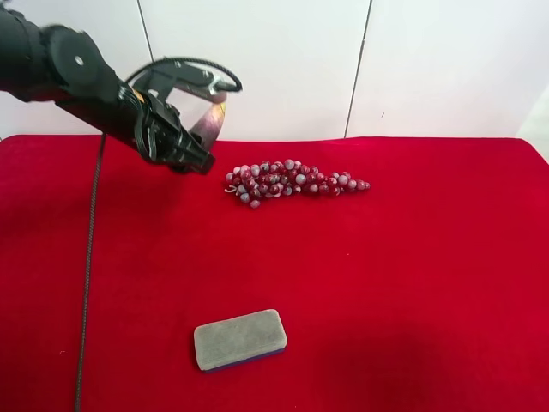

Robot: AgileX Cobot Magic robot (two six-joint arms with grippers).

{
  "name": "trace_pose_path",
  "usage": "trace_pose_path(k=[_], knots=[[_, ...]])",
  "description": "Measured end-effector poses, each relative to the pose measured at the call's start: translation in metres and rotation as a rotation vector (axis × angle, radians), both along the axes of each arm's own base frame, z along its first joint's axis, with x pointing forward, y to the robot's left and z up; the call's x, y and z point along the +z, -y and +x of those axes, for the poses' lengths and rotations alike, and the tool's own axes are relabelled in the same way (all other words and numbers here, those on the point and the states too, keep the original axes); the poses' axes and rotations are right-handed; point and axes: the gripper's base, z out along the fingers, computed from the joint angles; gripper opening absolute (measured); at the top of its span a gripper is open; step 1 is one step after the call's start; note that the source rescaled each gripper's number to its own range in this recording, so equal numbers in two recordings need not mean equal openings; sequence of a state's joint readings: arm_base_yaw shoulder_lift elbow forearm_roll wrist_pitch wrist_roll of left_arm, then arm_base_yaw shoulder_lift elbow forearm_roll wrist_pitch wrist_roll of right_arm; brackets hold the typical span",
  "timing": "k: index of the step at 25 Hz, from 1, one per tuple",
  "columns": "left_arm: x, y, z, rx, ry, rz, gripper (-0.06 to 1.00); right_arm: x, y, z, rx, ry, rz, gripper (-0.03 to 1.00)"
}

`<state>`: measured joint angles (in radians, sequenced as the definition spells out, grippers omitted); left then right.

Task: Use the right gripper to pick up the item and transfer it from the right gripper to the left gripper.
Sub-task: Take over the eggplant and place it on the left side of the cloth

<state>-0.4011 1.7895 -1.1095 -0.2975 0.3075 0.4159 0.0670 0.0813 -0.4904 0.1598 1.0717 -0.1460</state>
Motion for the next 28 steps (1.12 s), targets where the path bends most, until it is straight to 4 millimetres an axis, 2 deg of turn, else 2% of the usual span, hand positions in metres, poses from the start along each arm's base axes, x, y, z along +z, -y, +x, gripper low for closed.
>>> trace_pose_path(k=[6, 15, 28], knots=[[-0.018, -0.007, 0.005, 0.024, -0.054, 0.017, 0.0, 0.0, 0.0, 0.0, 0.0, 0.0, 0.0, 1.0], [-0.05, -0.034, 0.014, 0.105, -0.169, 0.043, 0.0, 0.0, 0.0, 0.0, 0.0, 0.0, 0.0, 1.0], [-0.079, -0.035, 0.017, 0.114, -0.225, 0.066, 0.0, 0.0, 0.0, 0.0, 0.0, 0.0, 0.0, 1.0]])
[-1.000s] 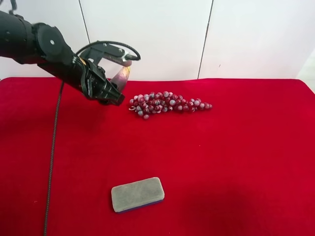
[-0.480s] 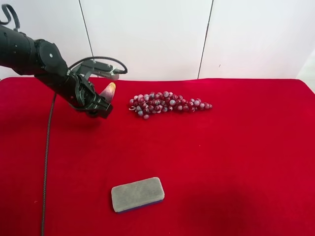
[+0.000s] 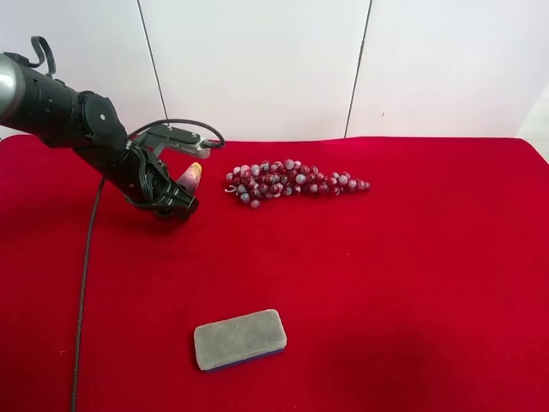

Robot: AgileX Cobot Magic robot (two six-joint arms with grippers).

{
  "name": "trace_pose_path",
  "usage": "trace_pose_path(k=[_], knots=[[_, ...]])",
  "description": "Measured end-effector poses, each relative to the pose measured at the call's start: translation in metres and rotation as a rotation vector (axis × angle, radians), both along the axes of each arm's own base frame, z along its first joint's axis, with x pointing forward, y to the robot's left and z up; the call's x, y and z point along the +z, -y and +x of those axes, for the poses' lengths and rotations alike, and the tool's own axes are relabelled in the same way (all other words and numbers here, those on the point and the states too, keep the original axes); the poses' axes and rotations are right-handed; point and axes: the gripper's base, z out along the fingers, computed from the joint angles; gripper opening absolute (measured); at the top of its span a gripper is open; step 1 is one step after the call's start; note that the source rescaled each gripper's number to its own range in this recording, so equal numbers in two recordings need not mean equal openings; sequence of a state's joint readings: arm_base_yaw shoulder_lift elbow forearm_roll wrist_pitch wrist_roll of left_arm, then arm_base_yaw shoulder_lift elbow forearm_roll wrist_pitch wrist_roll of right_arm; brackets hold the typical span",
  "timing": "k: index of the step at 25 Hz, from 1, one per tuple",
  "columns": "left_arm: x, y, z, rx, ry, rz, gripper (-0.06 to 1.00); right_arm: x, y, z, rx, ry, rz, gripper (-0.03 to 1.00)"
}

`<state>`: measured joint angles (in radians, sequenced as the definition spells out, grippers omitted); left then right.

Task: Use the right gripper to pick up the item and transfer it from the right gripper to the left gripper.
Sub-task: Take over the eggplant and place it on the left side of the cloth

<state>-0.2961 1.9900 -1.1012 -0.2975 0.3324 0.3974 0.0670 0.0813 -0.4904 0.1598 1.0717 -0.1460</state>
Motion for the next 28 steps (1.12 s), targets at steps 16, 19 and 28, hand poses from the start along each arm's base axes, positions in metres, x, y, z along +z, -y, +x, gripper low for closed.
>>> trace_pose_path(k=[16, 19, 28], knots=[[-0.0028, 0.0, 0.0008, 0.002, 0.002, 0.002, 0.0, 0.0, 0.0, 0.0, 0.0, 0.0, 0.0, 1.0], [-0.0028, 0.0, 0.0008, 0.002, 0.002, 0.002, 0.0, 0.0, 0.0, 0.0, 0.0, 0.0, 0.0, 1.0], [-0.0029, 0.0, 0.0006, 0.002, 0.0, 0.001, 0.0, 0.0, 0.0, 0.0, 0.0, 0.0, 0.0, 1.0]])
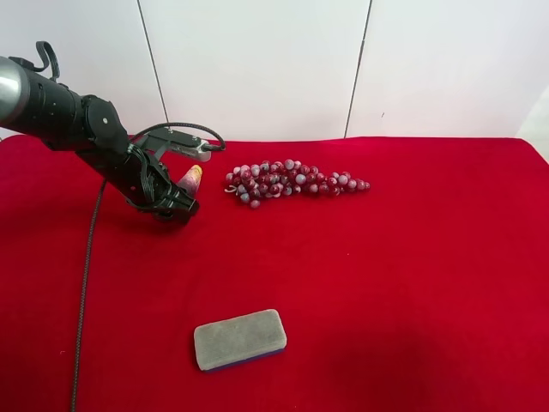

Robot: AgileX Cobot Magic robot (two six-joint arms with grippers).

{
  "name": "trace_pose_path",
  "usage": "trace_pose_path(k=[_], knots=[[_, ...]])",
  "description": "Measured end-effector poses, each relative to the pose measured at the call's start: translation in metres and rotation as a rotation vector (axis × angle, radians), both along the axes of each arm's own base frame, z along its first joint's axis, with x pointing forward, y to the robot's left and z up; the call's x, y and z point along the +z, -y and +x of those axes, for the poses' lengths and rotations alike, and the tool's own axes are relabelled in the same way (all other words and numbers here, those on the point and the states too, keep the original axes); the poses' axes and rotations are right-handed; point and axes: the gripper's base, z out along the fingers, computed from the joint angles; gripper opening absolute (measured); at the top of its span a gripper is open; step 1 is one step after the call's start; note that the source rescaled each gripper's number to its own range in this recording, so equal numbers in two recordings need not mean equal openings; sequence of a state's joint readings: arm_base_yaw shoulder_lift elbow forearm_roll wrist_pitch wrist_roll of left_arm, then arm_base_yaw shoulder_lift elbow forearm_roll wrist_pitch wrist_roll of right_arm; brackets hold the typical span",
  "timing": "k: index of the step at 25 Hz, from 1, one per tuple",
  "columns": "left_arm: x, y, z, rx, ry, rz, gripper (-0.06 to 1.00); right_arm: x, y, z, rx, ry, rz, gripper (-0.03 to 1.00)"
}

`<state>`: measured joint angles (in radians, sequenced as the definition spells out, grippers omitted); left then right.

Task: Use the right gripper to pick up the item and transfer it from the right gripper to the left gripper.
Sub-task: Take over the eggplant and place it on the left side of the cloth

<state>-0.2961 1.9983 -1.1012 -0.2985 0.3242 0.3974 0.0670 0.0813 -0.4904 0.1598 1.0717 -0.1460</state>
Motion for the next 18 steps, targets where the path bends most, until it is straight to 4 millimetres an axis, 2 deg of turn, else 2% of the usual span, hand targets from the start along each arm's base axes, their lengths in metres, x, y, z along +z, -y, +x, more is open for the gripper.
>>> trace_pose_path(k=[4, 5, 6, 10, 12, 14, 18], knots=[[0.0, 0.0, 0.0, 0.0, 0.0, 0.0, 0.01, 0.0, 0.0, 0.0, 0.0, 0.0, 0.0, 1.0], [0.0, 0.0, 0.0, 0.0, 0.0, 0.0, 0.07, 0.0, 0.0, 0.0, 0.0, 0.0, 0.0, 1.0], [0.0, 0.0, 0.0, 0.0, 0.0, 0.0, 0.16, 0.0, 0.0, 0.0, 0.0, 0.0, 0.0, 1.0], [0.0001, 0.0, 0.0002, 0.0, 0.002, 0.0, 0.66, 0.0, 0.0, 0.0, 0.0, 0.0, 0.0, 1.0], [0.0001, 0.0, 0.0002, 0.0, 0.002, 0.0, 0.85, 0.0, 0.0, 0.0, 0.0, 0.0, 0.0, 1.0], [0.0001, 0.0, 0.0002, 0.0, 0.002, 0.0, 0.95, 0.0, 0.0, 0.0, 0.0, 0.0, 0.0, 1.0], [0.0001, 0.0, 0.0002, 0.0, 0.002, 0.0, 0.99, 0.0, 0.0, 0.0, 0.0, 0.0, 0.0, 1.0]])
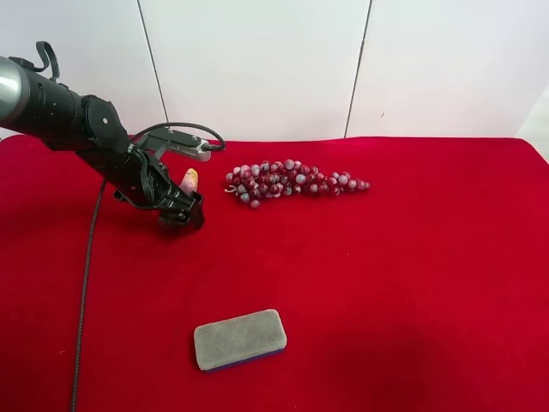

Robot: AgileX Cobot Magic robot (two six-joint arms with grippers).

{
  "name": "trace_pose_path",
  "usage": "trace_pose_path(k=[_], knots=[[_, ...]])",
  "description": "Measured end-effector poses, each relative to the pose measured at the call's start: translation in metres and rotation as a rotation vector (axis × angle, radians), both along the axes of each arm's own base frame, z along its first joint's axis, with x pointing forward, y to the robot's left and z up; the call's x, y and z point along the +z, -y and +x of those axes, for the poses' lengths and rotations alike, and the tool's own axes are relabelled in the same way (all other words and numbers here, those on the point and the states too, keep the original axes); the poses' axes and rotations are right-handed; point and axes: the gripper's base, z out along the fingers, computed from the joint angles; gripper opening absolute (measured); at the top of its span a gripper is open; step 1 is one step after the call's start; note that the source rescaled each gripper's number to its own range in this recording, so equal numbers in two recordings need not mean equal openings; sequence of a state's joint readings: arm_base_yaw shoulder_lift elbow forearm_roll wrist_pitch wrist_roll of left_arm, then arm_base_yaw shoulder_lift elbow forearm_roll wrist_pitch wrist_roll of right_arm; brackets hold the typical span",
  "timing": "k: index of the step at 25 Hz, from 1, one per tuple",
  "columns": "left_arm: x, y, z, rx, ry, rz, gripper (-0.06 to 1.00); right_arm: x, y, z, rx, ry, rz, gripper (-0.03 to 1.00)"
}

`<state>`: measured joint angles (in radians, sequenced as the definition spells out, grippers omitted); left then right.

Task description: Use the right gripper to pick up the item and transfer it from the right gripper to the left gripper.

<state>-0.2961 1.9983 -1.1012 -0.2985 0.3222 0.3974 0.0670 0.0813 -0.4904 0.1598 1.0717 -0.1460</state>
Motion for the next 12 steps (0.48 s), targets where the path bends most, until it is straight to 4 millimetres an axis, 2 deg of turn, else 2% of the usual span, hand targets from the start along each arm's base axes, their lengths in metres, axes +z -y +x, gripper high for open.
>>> trace_pose_path(k=[5, 12], knots=[[0.0001, -0.0001, 0.0004, -0.002, 0.005, 0.002, 1.0, 0.0, 0.0, 0.0, 0.0, 0.0, 0.0, 1.0], [0.0046, -0.0006, 0.0093, 0.01, 0.115, 0.002, 1.0, 0.0, 0.0, 0.0, 0.0, 0.0, 0.0, 1.0]])
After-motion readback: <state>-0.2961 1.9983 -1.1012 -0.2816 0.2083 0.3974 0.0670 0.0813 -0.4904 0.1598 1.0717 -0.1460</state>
